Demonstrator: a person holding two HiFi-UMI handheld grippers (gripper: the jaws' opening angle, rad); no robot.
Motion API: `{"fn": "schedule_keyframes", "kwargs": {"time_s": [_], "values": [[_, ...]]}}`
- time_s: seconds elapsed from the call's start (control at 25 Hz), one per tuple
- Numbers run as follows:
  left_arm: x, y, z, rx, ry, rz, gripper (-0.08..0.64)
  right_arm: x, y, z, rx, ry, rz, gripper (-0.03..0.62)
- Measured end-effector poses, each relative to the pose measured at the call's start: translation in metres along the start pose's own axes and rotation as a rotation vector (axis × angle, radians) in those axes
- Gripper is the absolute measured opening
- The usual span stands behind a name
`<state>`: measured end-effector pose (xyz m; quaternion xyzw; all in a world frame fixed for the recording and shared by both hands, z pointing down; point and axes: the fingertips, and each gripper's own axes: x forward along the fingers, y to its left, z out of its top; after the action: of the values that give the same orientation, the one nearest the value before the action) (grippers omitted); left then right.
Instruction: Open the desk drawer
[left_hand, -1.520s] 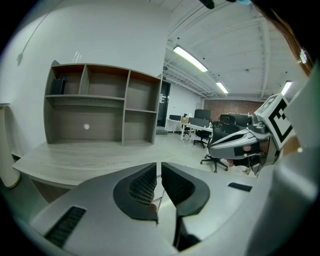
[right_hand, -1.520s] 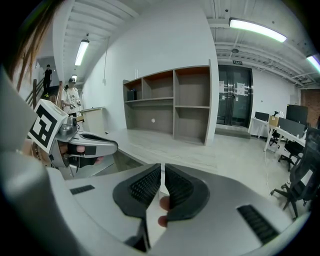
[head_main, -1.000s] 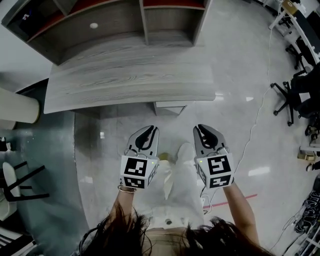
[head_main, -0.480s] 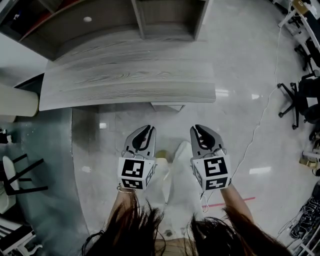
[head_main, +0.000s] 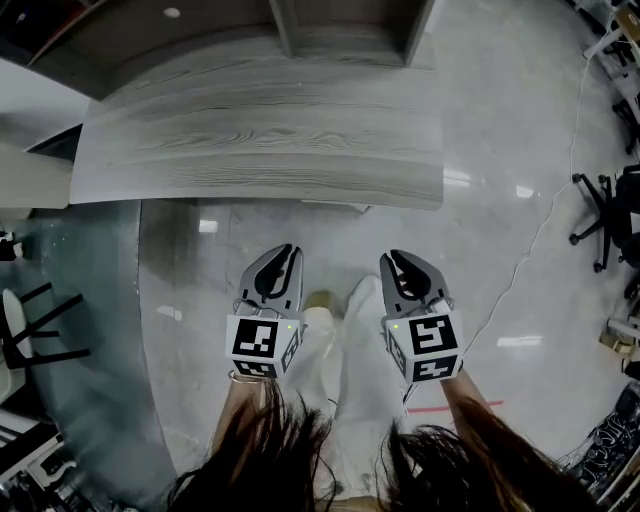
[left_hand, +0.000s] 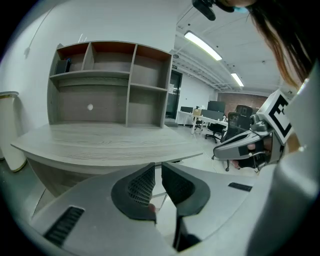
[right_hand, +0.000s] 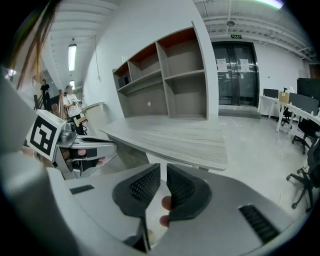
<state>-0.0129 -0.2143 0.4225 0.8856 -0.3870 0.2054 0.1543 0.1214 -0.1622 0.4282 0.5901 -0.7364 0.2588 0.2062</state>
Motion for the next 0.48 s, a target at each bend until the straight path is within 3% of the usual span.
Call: {"fn": "schedule_keyframes", "kwargs": {"time_s": [0.48], "values": [[0.028, 0.012, -0.012, -0.027, 0.018, 0.063, 0.043, 0.033, -0.006, -0.023, 0.008, 0.032, 0.056, 0.029]]}}
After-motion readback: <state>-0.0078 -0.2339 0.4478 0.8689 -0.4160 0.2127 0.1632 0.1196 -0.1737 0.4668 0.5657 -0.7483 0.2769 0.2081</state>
